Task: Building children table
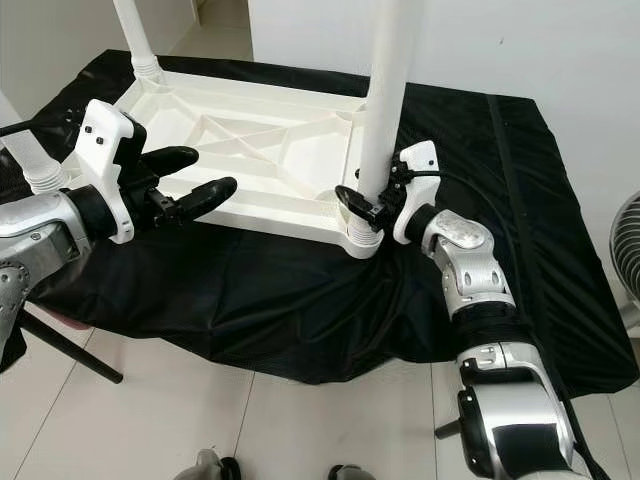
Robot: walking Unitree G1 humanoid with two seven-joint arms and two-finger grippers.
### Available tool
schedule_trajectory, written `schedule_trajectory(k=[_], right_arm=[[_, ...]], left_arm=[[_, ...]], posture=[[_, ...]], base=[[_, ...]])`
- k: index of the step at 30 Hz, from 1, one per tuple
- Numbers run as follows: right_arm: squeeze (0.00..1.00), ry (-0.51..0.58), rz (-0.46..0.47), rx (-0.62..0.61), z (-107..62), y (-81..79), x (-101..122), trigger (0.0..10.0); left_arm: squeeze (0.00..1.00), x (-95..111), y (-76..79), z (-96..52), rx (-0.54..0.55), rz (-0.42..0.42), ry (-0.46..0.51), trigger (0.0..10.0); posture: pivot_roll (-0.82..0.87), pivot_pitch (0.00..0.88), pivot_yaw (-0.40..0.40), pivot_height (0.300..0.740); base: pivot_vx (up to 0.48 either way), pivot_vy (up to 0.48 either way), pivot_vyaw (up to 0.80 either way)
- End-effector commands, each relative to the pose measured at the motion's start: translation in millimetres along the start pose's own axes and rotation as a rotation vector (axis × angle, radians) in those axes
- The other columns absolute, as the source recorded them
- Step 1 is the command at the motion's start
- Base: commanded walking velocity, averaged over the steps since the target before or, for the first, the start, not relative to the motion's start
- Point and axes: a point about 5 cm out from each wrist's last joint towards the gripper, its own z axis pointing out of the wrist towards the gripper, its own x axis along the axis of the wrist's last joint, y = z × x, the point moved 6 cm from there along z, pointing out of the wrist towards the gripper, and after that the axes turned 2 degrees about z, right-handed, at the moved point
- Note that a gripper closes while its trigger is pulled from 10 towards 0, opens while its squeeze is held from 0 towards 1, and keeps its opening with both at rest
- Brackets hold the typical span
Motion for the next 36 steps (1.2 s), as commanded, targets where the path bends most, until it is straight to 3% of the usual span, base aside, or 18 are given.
schedule_trajectory(k=[1,3,5,9,13,15,24,27,36], right_arm=[[0.0,-0.061,0.123,-0.049,-4.0,-0.9,-27,0.0],[0.0,-0.061,0.123,-0.049,-4.0,-0.9,-27,0.0],[0.0,-0.114,0.187,-0.104,-6.6,-2.1,-47,0.0],[0.0,-0.156,0.224,-0.153,-7.2,-3.1,-60,0.0],[0.0,-0.209,0.192,-0.193,-8.2,-0.6,-69,0.0],[0.0,-0.258,0.149,-0.304,-10.5,10.0,-76,0.0],[0.0,-0.268,0.102,-0.399,-12.2,13.2,-79,0.0],[0.0,-0.311,0.145,-0.599,-28.1,17.9,-97,0.0],[0.0,-0.319,0.198,-0.781,-40.3,16.5,-104,0.0]], left_arm=[[0.0,0,9.6,-1.6,-0.079,0.016,-0.005,10.0],[0.0,0,9.6,-1.6,-0.079,0.016,-0.005,10.0],[0.0,0,9.9,-1.7,-0.078,0.015,-0.005,10.0],[0.0,0,10.4,-1.6,-0.079,0.014,-0.006,10.0],[0.0,-1,10.6,-1.6,-0.08,0.014,-0.006,10.0],[0.0,0,11.2,-1.4,-0.082,0.012,-0.005,10.0],[0.0,0,10.9,-1.6,-0.08,0.012,-0.003,10.0],[0.0,0,11.6,-2.3,-0.081,0.009,-0.002,10.0],[0.0,0,15.7,1.1,-0.102,0.002,0.001,10.0]], posture=[[0.01,0.163,0.042,0.74],[0.01,0.163,0.042,0.74],[0.01,0.164,0.043,0.74],[0.01,0.166,0.045,0.74],[0.01,0.166,0.045,0.74],[0.01,0.167,0.043,0.74],[0.01,0.169,0.04,0.74],[0.01,0.172,0.038,0.74],[0.0,0.174,0.04,0.74]], base=[[0.0,0.0,0.0],[0.0,0.0,0.0],[0.0,0.0,0.0],[0.0,0.0,0.0],[0.0,0.0,0.0],[0.0,0.0,0.0],[0.0,0.0,0.0],[0.0,0.0,0.0],[0.0,0.0,0.0]])
